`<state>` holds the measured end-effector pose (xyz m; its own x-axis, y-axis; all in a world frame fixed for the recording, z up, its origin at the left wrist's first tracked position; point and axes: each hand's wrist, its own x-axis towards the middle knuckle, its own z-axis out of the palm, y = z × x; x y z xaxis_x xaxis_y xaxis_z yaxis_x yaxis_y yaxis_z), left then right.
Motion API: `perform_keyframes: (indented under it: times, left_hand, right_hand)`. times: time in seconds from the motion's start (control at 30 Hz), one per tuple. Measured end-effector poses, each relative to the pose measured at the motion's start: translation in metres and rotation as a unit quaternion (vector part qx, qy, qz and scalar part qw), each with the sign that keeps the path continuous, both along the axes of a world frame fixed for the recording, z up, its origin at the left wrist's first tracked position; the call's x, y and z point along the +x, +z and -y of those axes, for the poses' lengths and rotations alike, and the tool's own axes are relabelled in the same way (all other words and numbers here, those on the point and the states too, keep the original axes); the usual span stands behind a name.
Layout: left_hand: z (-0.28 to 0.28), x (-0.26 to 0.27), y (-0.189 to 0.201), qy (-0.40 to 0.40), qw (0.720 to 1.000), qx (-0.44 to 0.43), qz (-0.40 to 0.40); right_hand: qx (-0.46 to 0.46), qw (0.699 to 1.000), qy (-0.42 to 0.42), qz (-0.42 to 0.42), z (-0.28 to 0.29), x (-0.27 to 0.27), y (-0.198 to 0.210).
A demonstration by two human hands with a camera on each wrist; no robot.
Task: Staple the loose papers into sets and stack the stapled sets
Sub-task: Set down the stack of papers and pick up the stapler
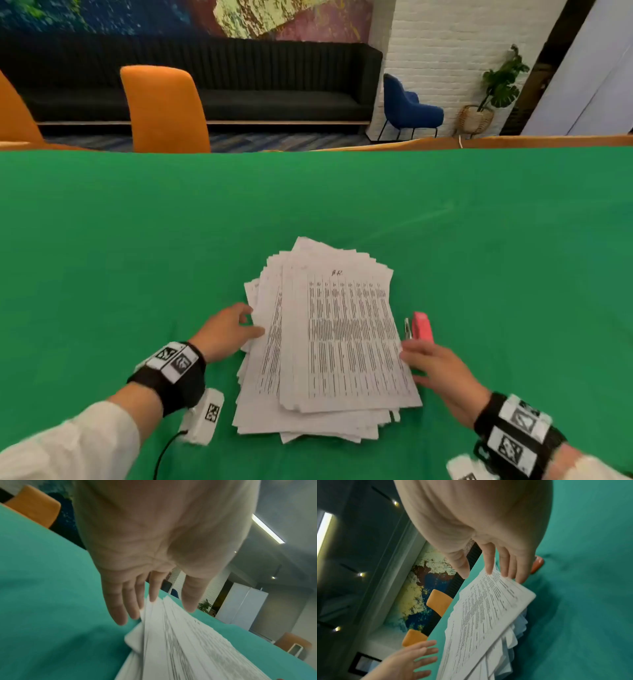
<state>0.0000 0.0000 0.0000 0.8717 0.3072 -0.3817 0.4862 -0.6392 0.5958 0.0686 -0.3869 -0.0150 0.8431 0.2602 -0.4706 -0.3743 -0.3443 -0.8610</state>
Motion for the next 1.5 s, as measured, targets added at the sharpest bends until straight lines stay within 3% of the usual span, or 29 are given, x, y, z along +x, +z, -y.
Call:
perform_keyframes:
  times: [0.27, 0.43, 0.6, 0.87, 0.97, 1.23, 1.4, 1.5]
  left_hand:
    - [0.025, -0.012, -0.041, 0.110, 0.986, -0.103, 0.079]
    - [0.047, -0.037, -0.036, 0.180, 0.960, -0.191, 0.096]
    - [0.046, -0.037, -0.040, 0.167, 0.940, -0.281, 0.097]
    - [0.055, -0.026, -0.035, 0.100, 0.962, -0.246, 0.063]
    - [0.046, -0.022, -0.031, 0.080, 0.953, -0.285, 0.069]
    - [0.042, -0.009, -0.033, 0.123, 0.855, -0.502, 0.050]
    - [0.048, -0.005, -0.038, 0.112, 0.872, -0.476, 0.015]
    - [0.053, -0.006, -0.042, 0.111, 0.880, -0.462, 0.006]
  right_hand:
    - [0.083, 0.996, -0.023, 0.015, -0.022, -0.009, -0.032]
    - [0.091, 0.994, -0.046, 0.047, -0.027, -0.026, -0.025]
    - [0.047, 0.995, -0.054, 0.075, -0.029, -0.026, -0.019]
    - [-0.003, 0.996, -0.036, 0.076, -0.046, -0.018, -0.014]
    - [0.016, 0.996, -0.031, 0.083, -0.046, -0.015, -0.009]
    - [0.080, 0.995, -0.063, -0.023, -0.050, 0.004, 0.005]
    - [0.075, 0.989, 0.034, -0.127, -0.048, 0.016, -0.015]
    - [0.064, 0.991, 0.040, -0.113, -0.045, 0.019, -0.020]
